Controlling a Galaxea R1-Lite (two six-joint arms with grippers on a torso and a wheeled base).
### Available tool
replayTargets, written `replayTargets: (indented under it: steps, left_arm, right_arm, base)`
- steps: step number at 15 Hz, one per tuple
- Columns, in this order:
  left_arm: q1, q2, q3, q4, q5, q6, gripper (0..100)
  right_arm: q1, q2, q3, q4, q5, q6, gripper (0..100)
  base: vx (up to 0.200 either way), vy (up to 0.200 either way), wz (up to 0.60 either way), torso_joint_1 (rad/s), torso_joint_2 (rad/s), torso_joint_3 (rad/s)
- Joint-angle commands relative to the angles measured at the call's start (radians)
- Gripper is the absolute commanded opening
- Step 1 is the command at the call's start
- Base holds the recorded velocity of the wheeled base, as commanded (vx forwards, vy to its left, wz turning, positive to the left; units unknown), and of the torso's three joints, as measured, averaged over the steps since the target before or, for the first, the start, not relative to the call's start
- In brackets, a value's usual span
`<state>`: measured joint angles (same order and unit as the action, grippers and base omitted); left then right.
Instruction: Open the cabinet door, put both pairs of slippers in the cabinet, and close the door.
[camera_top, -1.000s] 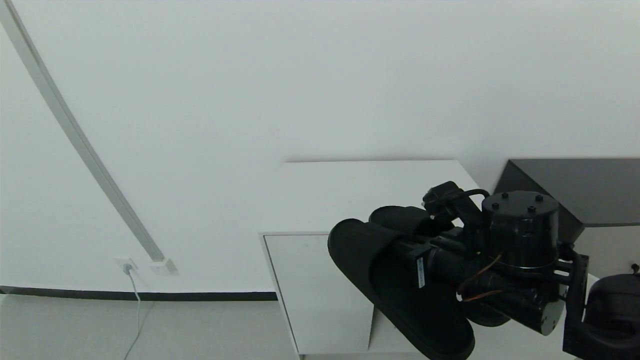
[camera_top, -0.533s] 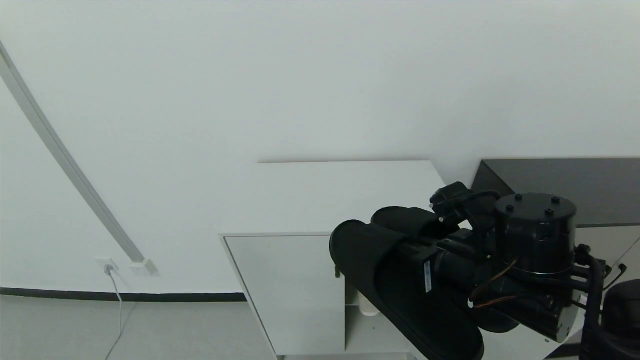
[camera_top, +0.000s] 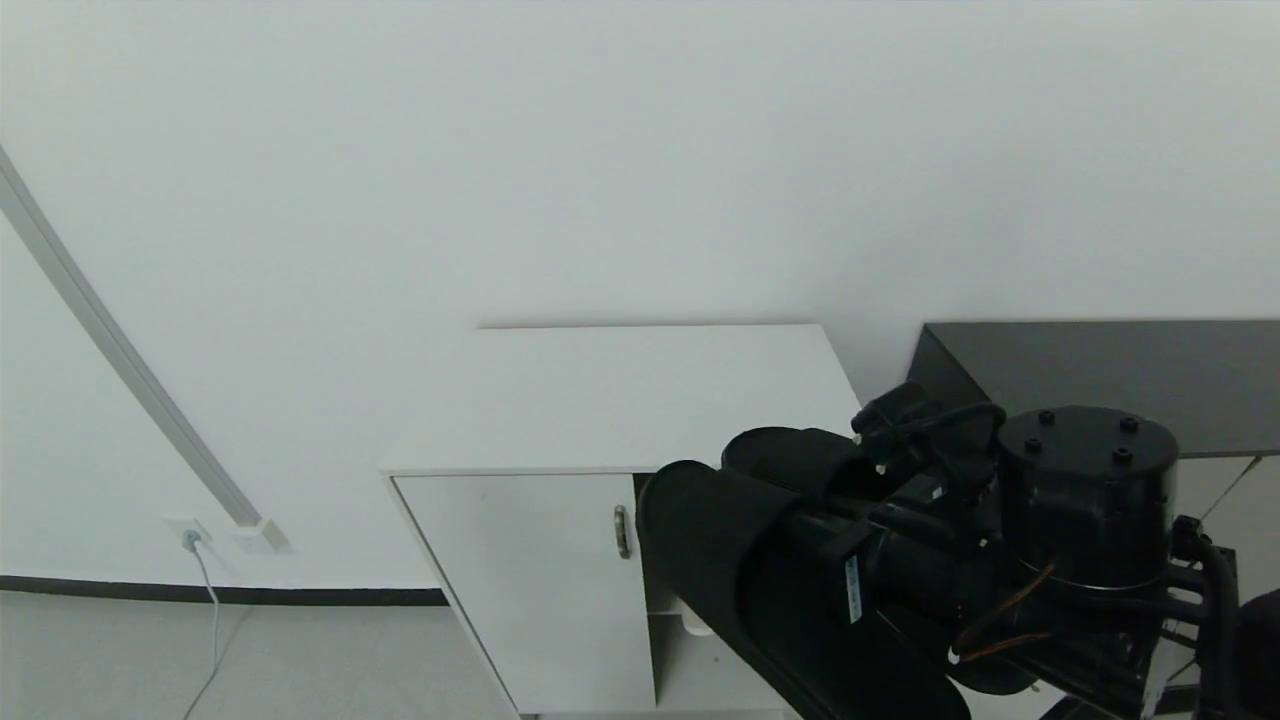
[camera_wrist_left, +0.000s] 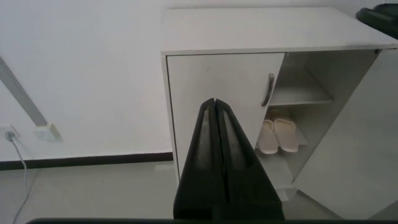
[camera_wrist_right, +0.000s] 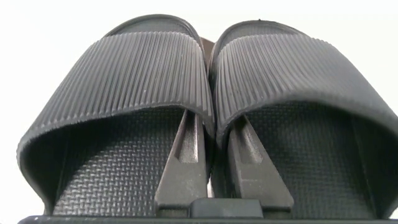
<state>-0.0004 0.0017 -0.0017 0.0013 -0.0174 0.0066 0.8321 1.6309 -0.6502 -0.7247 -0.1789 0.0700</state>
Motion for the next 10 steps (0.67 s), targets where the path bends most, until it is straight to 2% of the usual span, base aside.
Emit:
replayTargets:
  steps: [1, 4, 10]
  left_arm:
    - [0.0, 0.0, 0.0, 0.0, -0.001, 0.0, 0]
    - [0.0, 0.0, 0.0, 0.0, -0.001, 0.001, 0]
    - [0.0, 0.0, 0.0, 0.0, 0.001, 0.0, 0]
  right_arm:
    - [0.004, -0.005, 0.017, -0.002, -0.001, -0.004, 0]
    - [0.004, -0.009, 0.034, -0.047, 0.027, -0.006, 0]
    - [0.01, -0.008, 0.052, -0.048, 0.035, -0.013, 0]
  base:
    - [0.0, 0.0, 0.0, 0.0, 0.0, 0.0]
    - [0.0, 0.0, 0.0, 0.0, 0.0, 0.0]
    - [0.0, 0.0, 0.0, 0.0, 0.0, 0.0]
